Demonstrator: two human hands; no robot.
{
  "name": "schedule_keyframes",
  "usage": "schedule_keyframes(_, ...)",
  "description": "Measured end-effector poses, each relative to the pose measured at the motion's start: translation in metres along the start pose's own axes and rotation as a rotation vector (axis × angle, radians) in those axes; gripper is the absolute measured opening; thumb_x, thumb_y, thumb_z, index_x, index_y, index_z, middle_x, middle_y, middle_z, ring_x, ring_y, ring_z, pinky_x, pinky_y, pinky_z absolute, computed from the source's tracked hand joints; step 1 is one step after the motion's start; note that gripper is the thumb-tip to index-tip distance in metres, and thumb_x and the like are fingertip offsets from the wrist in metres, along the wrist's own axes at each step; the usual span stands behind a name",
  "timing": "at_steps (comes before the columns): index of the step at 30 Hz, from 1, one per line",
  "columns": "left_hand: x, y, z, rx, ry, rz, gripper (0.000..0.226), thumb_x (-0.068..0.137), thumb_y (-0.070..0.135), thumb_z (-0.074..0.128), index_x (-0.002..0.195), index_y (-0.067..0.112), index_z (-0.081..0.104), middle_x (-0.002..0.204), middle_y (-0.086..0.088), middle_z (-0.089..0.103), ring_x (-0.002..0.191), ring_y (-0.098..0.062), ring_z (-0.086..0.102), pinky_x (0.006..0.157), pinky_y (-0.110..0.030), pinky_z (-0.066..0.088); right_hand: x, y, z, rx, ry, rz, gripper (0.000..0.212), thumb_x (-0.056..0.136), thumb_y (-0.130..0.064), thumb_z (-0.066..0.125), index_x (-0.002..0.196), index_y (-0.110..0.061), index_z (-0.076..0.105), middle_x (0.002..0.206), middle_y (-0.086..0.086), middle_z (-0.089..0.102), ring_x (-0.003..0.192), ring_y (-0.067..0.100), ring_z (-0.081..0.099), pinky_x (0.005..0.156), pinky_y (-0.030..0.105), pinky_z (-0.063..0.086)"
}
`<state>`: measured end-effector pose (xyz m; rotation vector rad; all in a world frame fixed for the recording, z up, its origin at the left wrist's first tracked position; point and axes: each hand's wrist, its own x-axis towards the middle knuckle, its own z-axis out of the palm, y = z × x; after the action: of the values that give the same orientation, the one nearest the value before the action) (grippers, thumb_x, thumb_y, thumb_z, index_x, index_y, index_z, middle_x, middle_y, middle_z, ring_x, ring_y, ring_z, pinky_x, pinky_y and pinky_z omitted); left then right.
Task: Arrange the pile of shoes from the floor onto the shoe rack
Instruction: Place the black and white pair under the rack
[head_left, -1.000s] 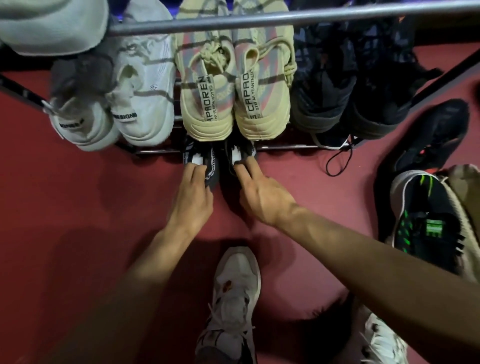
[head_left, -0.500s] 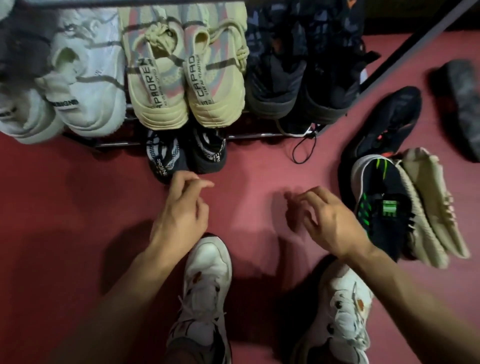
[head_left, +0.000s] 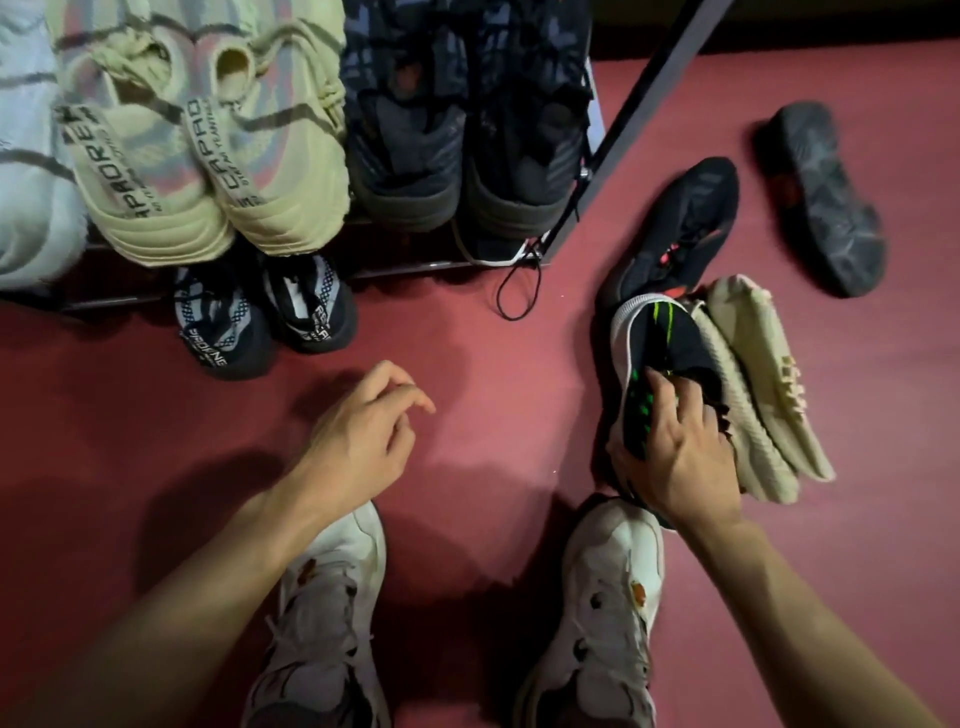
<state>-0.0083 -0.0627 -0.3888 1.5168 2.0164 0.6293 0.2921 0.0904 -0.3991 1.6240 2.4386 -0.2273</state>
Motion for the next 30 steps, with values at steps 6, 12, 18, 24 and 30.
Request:
schedule_keyframes(6,0.001,0.001,0.008,-0.007,-0.055,0.036,0.029,0.086,0.000,0.060,0.100,0.023,0.070,0.104,0.011,0.051,0.075,-0.009,0.056,0.071,-0.037,0.051,0.001,-0.004,-0.003,0.032,-0.119,0.064,0.089,0.071,-0.057,0.078,0.132,-0.010,0.035,0.093,0.009,0.068,0.089,0.037,0.066,0.065,0.043,0.048)
schedule_keyframes(12,0.001,0.002,0.011,-0.004,-0.088,0.028,0.027,0.089,0.004,0.059,0.102,0.026,0.069,0.105,0.015,0.049,0.076,-0.009,0.056,0.071,-0.034,0.051,0.008,-0.015,-0.005,0.074,0.070,-0.033,0.026,0.089,-0.021,0.059,0.108,-0.017,0.042,0.058,0.002,0.051,0.057,0.039,0.061,0.050,0.033,0.026)
schedule_keyframes(18,0.004,0.004,0.010,-0.023,-0.069,0.043,0.029,0.089,0.004,0.057,0.107,0.025,0.068,0.105,0.014,0.049,0.073,-0.008,0.055,0.070,-0.038,0.052,-0.006,-0.037,-0.025,0.202,0.146,-0.140,0.024,0.086,-0.023,0.064,0.101,-0.018,0.047,0.060,0.006,0.056,0.060,0.041,0.058,0.050,0.033,0.026)
schedule_keyframes(24,0.005,-0.001,0.005,-0.019,-0.054,0.021,0.035,0.090,0.002,0.055,0.117,0.023,0.064,0.110,0.012,0.051,0.068,-0.001,0.049,0.071,-0.036,0.052,-0.014,-0.078,-0.041,0.339,0.130,-0.336,0.030,0.077,-0.020,0.070,0.097,-0.019,0.047,0.063,-0.008,0.040,0.060,0.030,0.054,0.051,0.034,0.028)
schedule_keyframes(30,0.017,-0.007,-0.005,-0.038,0.042,-0.116,0.056,0.092,0.013,0.059,0.144,0.023,0.042,0.118,0.012,0.050,0.086,-0.002,0.051,0.085,-0.035,0.054,0.009,-0.121,-0.040,0.288,0.120,-0.505,0.026,0.081,-0.025,0.066,0.101,-0.020,0.051,0.064,0.001,0.054,0.066,0.035,0.058,0.048,0.037,0.038)
